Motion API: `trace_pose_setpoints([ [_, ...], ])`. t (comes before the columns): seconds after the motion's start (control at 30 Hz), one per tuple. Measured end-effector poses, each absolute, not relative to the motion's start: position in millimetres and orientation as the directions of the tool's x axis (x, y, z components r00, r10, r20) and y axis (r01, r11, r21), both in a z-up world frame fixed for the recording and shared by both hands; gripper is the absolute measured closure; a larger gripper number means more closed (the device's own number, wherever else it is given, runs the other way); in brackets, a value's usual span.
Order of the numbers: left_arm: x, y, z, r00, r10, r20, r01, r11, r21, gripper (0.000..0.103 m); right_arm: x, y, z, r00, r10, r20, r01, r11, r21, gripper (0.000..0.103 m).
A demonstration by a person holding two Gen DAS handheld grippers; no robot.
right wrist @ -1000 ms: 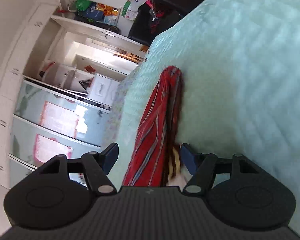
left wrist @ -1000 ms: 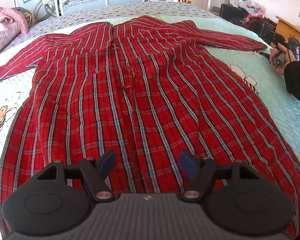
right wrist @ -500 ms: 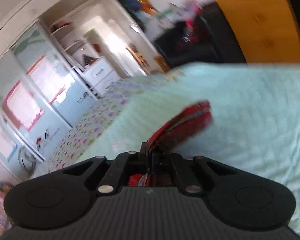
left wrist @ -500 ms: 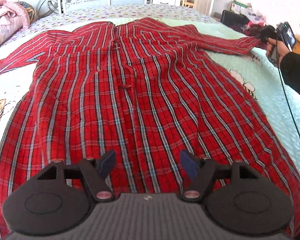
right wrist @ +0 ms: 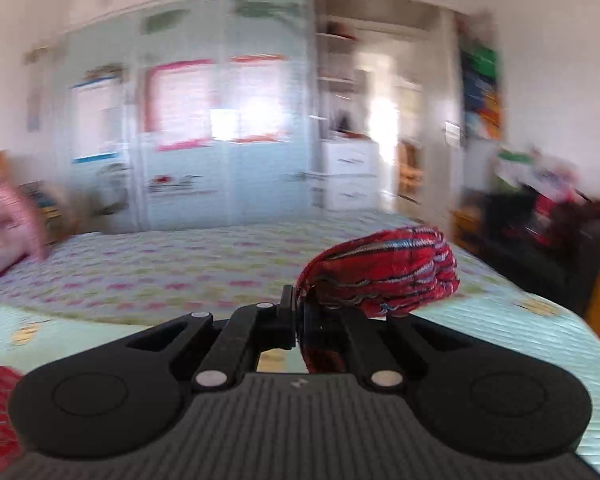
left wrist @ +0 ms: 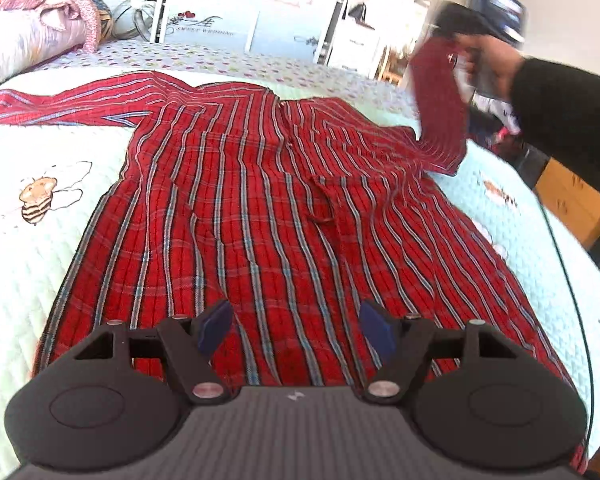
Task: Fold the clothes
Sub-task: 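Grasp the sleeve cuff with the right gripper and lift it, then lay the sleeve across the shirt body and open the right gripper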
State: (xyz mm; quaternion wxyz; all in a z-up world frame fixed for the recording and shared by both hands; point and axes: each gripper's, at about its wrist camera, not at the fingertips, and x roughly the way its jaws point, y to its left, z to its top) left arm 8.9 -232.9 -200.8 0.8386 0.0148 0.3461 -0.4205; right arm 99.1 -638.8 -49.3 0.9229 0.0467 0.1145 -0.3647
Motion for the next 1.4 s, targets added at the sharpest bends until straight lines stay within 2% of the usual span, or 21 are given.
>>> trace_pose_setpoints([
  [0.13, 22.0, -223.0, -213.8, 0.395, -0.736, -0.55, 0.683, 0.635, -0.36, 0.03, 179.9, -544.7, -81.3, 0.768, -0.578, -0.274, 0.571, 0.813, -0.116, 0.099],
  [0.33, 39.7, -204.8, -218.0, 0.365, -0.764, -0.532, 0.65, 0.619, -0.441, 0.03, 256.1, -428.4, -155.5, 0.794, -0.438, -0.422, 0.365, 0.898, -0.244, 0.099],
  [0.5, 45.1, -199.9, -225.9, 0.345, -0.765, -0.544, 0.638, 0.616, -0.462, 0.03, 258.3, -418.6, -178.1, 0.762, -0.433, -0.481, 0.401, 0.899, -0.174, 0.099],
  [0.77, 43.0, -198.4, -229.9, 0.348, -0.764, -0.544, 0.641, 0.617, -0.456, 0.03, 287.2, -398.3, -200.4, 0.721, -0.466, -0.513, 0.362, 0.885, -0.293, 0.099],
  [0.83, 41.2, -199.8, -230.3, 0.351, -0.76, -0.547, 0.644, 0.62, -0.448, 0.03, 291.1, -388.3, -206.4, 0.719, -0.455, -0.526, 0.318, 0.888, -0.333, 0.095],
  [0.9, 40.8, -200.7, -230.9, 0.354, -0.758, -0.548, 0.647, 0.621, -0.442, 0.03, 297.4, -378.9, -210.0, 0.72, -0.441, -0.536, 0.279, 0.891, -0.358, 0.085],
  [1.0, 40.2, -201.5, -231.6, 0.356, -0.757, -0.548, 0.651, 0.622, -0.435, 0.03, 303.7, -365.7, -211.1, 0.737, -0.429, -0.522, 0.236, 0.888, -0.396, 0.076],
  [1.17, 39.6, -203.0, -232.3, 0.351, -0.753, -0.557, 0.66, 0.621, -0.422, 0.03, 296.0, -350.0, -200.5, 0.787, -0.358, -0.502, 0.159, 0.904, -0.397, 0.058],
  [1.23, 39.8, -203.4, -231.7, 0.347, -0.751, -0.562, 0.662, 0.62, -0.42, 0.03, 290.2, -348.7, -193.2, 0.794, -0.366, -0.486, 0.173, 0.902, -0.396, 0.057],
  [1.4, 43.1, -204.8, -228.1, 0.344, -0.745, -0.572, 0.662, 0.624, -0.415, 0.03, 253.5, -355.8, -160.2, 0.808, -0.31, -0.5, 0.212, 0.946, -0.244, 0.057],
])
